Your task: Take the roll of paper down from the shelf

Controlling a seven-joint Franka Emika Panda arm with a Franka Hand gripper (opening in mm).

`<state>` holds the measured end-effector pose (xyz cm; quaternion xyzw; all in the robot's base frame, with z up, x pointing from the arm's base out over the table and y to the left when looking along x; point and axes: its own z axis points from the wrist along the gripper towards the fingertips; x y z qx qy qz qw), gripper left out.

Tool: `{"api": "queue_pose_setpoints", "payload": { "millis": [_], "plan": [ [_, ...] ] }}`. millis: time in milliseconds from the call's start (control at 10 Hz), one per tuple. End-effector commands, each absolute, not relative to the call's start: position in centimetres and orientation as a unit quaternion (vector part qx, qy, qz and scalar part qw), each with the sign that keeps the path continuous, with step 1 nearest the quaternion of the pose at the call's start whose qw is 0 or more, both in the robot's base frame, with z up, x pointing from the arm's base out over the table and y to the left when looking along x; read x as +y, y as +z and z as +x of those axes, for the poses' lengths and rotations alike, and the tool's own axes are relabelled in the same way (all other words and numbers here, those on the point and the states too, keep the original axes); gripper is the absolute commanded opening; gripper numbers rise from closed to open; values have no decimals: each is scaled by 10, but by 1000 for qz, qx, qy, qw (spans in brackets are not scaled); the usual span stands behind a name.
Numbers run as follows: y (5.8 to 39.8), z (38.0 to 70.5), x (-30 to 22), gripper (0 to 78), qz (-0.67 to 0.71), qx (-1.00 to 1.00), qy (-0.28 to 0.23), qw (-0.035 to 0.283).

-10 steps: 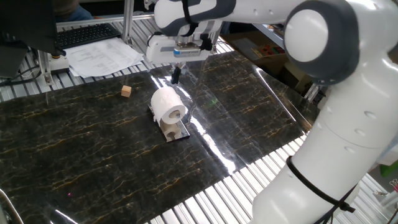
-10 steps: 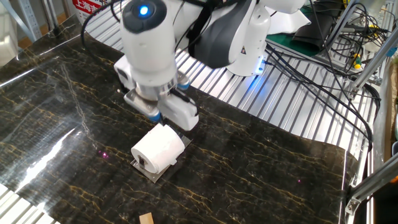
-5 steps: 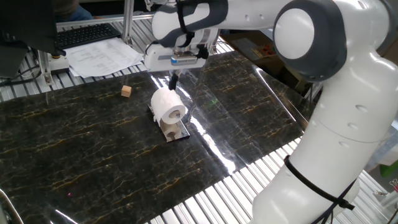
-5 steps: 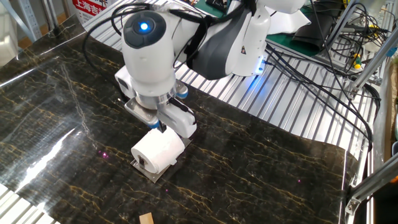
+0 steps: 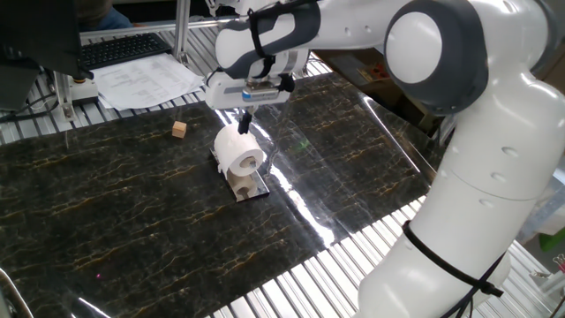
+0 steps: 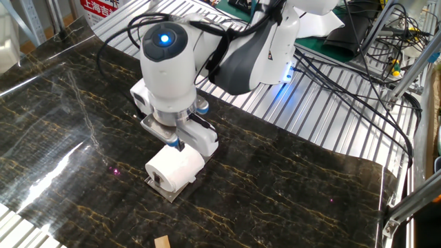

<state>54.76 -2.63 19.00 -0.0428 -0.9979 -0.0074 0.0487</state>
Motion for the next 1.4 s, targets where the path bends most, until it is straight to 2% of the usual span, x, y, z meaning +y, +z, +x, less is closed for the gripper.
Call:
{"api": "queue_pose_setpoints", "payload": {
  "millis": [100, 1400],
  "plan": [
    [184, 550, -32, 0, -27, -999, -6, 45],
    [176, 552, -39, 0, -36, -999, -2, 38]
  ]
}}
